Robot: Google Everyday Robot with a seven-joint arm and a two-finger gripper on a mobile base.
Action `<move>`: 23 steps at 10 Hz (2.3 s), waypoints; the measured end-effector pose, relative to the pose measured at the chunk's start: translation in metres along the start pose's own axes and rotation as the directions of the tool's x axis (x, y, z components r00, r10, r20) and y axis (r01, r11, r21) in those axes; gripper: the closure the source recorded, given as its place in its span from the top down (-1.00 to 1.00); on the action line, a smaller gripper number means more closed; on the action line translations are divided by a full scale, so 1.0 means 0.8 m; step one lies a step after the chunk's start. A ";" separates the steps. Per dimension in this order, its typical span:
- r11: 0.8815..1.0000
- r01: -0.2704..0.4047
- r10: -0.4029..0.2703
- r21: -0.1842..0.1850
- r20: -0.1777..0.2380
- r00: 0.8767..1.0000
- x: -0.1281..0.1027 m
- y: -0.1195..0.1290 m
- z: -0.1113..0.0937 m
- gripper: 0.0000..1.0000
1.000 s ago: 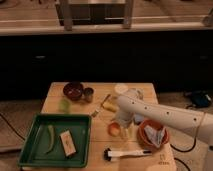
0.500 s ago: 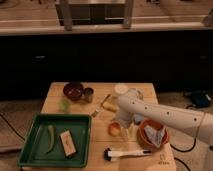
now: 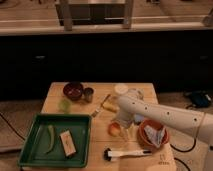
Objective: Place apple in plastic cup
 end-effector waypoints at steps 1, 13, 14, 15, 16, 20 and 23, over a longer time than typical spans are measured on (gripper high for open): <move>1.000 0.002 -0.002 -0.001 -0.001 1.000 0.000 0.001 0.000 0.60; 0.999 0.035 -0.035 -0.008 -0.008 0.999 0.002 0.004 0.002 0.60; 0.999 0.038 -0.038 -0.008 -0.008 0.999 0.002 0.004 0.002 0.60; 0.999 0.041 -0.041 -0.008 -0.008 0.999 0.002 0.004 0.002 0.60; 0.999 0.043 -0.043 -0.008 -0.008 0.999 0.002 0.004 0.002 0.60; 0.999 0.052 -0.052 -0.011 -0.009 0.999 0.002 0.003 0.002 0.60; 0.998 0.062 -0.062 -0.013 -0.008 0.998 0.001 0.002 0.003 0.60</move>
